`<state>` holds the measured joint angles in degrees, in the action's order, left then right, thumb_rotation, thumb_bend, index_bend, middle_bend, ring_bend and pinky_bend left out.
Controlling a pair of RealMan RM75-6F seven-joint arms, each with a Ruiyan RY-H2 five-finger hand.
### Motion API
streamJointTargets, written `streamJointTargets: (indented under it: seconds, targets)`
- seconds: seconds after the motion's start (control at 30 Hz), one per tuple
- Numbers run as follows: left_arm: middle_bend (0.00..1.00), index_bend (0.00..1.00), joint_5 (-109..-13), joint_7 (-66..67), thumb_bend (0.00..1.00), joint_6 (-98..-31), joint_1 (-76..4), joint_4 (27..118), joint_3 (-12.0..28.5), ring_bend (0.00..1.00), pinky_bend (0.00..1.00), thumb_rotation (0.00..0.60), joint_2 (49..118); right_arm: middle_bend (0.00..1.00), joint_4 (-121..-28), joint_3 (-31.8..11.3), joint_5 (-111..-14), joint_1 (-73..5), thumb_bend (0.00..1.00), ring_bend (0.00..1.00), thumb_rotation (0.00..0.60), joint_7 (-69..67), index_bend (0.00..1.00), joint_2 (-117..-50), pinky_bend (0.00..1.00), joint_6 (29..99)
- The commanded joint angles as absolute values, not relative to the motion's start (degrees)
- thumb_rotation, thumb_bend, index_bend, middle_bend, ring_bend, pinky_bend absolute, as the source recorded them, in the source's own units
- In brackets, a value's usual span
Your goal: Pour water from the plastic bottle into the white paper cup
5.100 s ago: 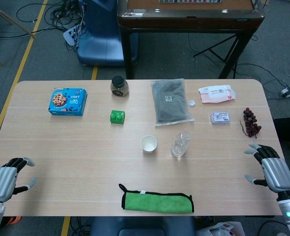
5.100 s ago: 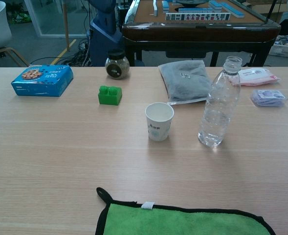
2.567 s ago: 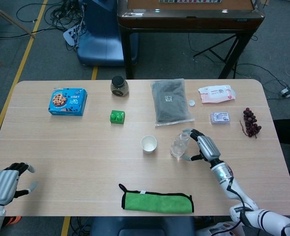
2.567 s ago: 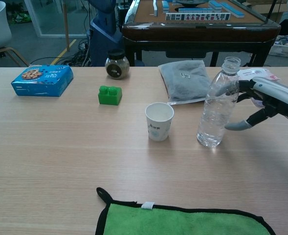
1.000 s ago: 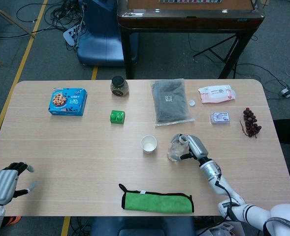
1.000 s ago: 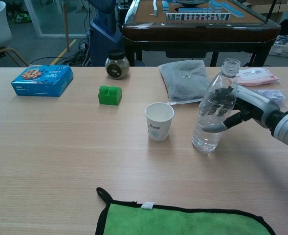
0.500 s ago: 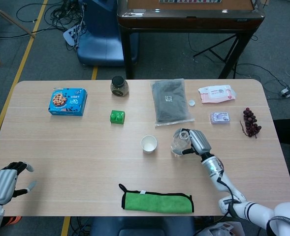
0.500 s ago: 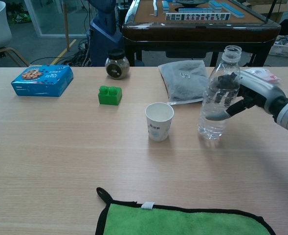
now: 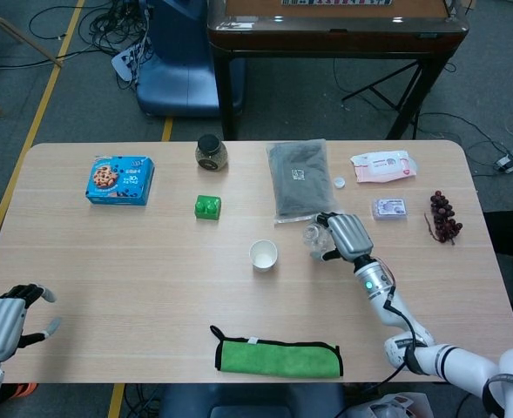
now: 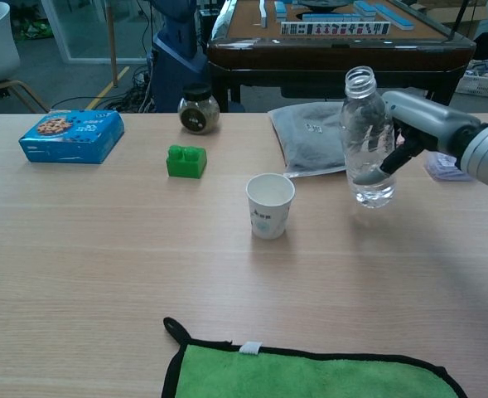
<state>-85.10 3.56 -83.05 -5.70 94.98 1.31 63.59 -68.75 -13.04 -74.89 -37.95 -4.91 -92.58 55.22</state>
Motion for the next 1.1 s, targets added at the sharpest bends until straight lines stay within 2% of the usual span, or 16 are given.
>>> streamJointTargets:
  seconds: [0.03, 0.43, 0.8, 1.1]
  targets:
    - [0.42, 0.47, -85.0, 3.57, 0.2, -83.13, -5.67, 95.16, 1.42, 0.35, 0.53, 0.6, 63.4, 0.58, -71.07, -14.16, -70.78, -40.06, 0.19, 0.51, 0.6, 3.43, 0.59, -91.02, 0.55, 52.51]
    - [0.42, 0.47, -84.37, 5.52, 0.2, -83.7, -5.5, 94.88, 1.87, 0.35, 0.53, 0.6, 63.22, 0.58, -71.37, -14.08, -60.73, -44.83, 0.19, 0.51, 0.6, 22.25, 0.59, -91.51, 0.55, 48.47]
    - [0.42, 0.47, -84.16, 5.4, 0.2, -83.91, -5.38, 95.19, 2.06, 0.35, 0.53, 0.6, 62.88, 0.58, -71.44, -12.39, -55.08, -48.49, 0.19, 0.51, 0.6, 35.36, 0.59, -91.95, 0.55, 48.64]
    - [0.42, 0.47, -84.26, 4.46, 0.2, -84.03, -5.34, 95.29, 2.18, 0.35, 0.53, 0.6, 62.6, 0.58, -72.8, -10.78, -46.71, -52.04, 0.2, 0.51, 0.6, 48.48, 0.59, -91.92, 0.55, 49.78]
